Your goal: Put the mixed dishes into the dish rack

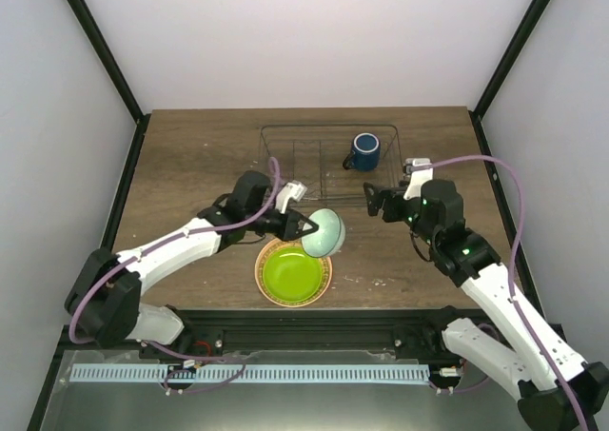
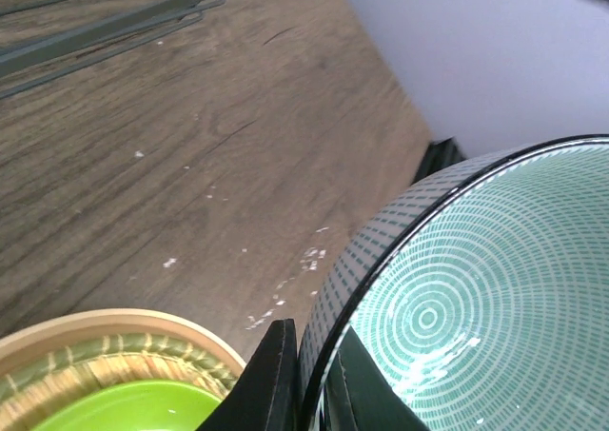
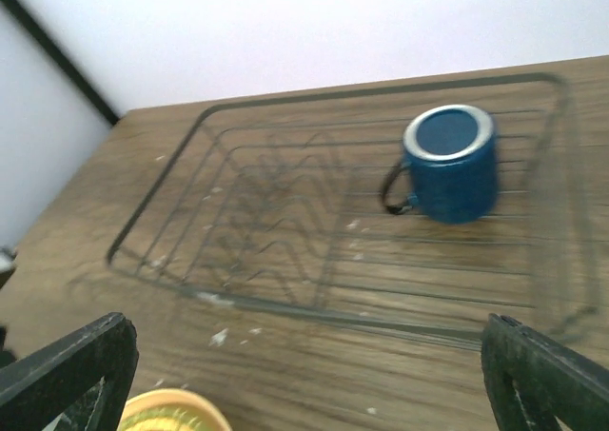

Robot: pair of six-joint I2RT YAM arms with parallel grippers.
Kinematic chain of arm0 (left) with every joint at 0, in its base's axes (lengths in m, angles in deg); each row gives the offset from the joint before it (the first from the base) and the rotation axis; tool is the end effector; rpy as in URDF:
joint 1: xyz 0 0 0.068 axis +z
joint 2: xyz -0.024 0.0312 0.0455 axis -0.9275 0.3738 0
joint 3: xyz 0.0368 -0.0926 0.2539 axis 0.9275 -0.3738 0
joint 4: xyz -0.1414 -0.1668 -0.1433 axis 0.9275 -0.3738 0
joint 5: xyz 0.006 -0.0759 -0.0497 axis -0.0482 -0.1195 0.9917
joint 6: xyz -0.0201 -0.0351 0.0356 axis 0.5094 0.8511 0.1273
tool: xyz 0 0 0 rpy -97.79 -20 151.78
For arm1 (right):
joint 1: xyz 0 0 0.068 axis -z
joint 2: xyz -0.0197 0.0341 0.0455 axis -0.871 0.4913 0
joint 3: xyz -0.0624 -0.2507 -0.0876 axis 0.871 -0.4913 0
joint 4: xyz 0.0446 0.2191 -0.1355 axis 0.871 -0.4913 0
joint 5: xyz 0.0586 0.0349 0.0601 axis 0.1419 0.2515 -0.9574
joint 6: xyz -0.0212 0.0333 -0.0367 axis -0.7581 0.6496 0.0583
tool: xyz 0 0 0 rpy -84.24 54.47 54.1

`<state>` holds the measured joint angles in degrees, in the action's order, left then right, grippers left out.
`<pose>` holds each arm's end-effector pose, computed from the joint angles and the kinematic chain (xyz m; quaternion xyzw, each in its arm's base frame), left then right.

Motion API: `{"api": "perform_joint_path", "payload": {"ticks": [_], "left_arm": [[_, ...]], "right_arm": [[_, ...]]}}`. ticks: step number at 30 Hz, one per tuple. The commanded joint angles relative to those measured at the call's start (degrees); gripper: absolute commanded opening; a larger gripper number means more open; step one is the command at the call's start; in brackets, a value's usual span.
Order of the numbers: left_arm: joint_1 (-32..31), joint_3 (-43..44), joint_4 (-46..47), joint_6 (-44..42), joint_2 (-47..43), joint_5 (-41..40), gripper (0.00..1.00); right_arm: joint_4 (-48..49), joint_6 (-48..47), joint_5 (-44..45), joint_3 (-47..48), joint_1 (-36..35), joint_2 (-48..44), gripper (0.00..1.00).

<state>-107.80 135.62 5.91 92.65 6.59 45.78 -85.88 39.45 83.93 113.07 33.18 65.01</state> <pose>0.2175 -0.2086 0.2404 0.2716 0.8189 -0.4579 0.2147 0.1619 0.0800 0.3306 -0.0219 0.8235 0.1929 0.5331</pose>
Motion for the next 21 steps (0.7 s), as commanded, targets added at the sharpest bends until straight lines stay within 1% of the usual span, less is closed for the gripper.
{"api": "perform_joint_path", "payload": {"ticks": [1, 3, 5, 8, 14, 18, 21], "left_arm": [[3.4, -4.9, 16.9, 8.0, -4.7, 13.6, 0.0], [4.0, -7.1, 23.2, 12.2, -5.6, 16.3, 0.0], [4.4, -8.4, 26.9, 14.8, -5.7, 18.0, 0.0], [5.8, -10.7, 36.9, 19.7, -5.4, 20.2, 0.0], [9.7, -15.8, 59.4, 33.2, -2.0, 24.7, 0.0], [10.2, -16.3, 66.7, 37.7, 0.9, 26.1, 0.0], [10.3, -16.9, 76.3, 43.8, 3.8, 26.9, 0.0]], "right_arm": [[15.3, -2.9, -21.8, -6.2, 2.6, 0.0, 1.0], [23.0, -3.0, -29.8, -10.1, 3.2, 0.1, 1.0], [29.7, -2.5, -35.4, -13.9, 3.3, -0.1, 1.0], [37.6, -2.0, -41.9, -18.1, 3.3, -1.1, 1.0], [45.7, -1.4, -49.9, -22.3, 3.5, -1.7, 1.0], [51.5, -0.1, -54.2, -24.9, 3.5, -1.4, 1.0], [55.6, 0.5, -57.6, -26.2, 3.5, -0.5, 1.0]]}}
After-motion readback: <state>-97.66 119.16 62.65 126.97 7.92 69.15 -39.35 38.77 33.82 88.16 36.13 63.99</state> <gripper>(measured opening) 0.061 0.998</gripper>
